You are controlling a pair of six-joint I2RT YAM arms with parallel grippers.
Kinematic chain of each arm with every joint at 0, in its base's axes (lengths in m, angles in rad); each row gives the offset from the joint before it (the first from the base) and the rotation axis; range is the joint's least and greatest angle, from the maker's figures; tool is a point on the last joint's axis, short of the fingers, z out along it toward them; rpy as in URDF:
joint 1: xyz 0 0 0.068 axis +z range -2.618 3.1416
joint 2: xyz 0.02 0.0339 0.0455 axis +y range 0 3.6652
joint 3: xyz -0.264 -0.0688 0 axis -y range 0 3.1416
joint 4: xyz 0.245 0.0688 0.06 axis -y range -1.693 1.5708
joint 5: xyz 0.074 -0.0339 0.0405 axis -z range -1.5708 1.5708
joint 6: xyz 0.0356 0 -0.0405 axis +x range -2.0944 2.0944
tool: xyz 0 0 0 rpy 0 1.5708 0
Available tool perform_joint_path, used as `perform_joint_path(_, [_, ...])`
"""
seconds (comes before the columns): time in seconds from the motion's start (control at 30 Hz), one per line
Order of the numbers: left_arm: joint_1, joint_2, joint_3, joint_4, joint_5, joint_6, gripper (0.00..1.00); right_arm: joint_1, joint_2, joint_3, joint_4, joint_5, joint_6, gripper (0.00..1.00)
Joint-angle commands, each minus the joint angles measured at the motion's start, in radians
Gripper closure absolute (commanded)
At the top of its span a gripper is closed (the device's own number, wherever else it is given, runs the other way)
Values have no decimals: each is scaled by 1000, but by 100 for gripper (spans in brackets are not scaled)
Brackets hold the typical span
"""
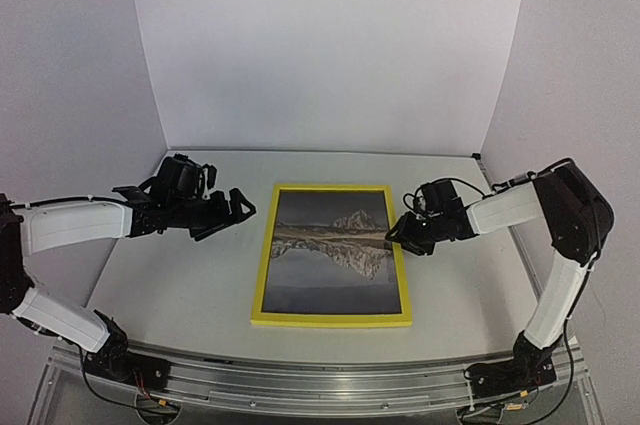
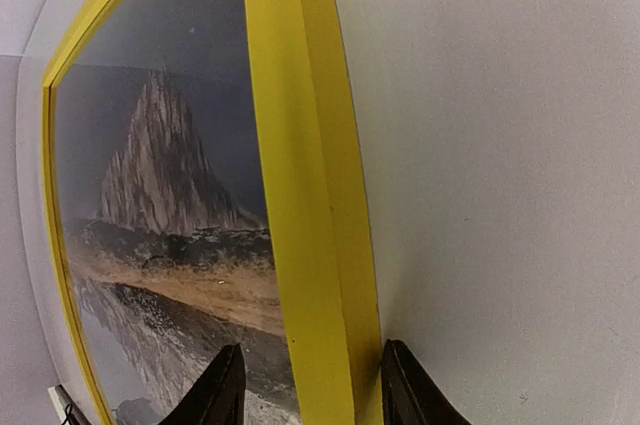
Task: Put the photo into the frame
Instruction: Turn over the photo frame at the center of the board, then reset both arms
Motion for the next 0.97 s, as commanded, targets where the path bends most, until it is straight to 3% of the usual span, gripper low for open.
perform_joint_path(0.0, [8,3,-11,16,-32,11,0,-1,-9,57,30,15,-41,51])
perform_joint_path(0.07, [8,0,-13,4,-51,4,0,-2,-19,59,18,30,-45,46])
perform_joint_path(0.17, [10,-16,-11,-18,-88,-6,0,-2,-87,65,-44,99,-73,12])
perform_joint_path(0.2, [11,-22,-6,-31,-105,-12,0,-2,-120,64,-75,140,-92,9])
perform_joint_path(0.4, [20,-72,16,-95,-192,-25,0,-1,-389,93,-407,487,-142,5])
perform_joint_path(0.57, [22,-130,27,-179,-259,-53,0,-1,-639,18,-507,634,-193,3])
perform_joint_path(0.77, [22,-184,14,-220,-287,-88,0,-2,-865,-83,-543,642,-225,2])
perform_joint_path(0.93, [22,-219,-13,-254,-290,-124,0,-2,-960,-116,-554,638,-222,2])
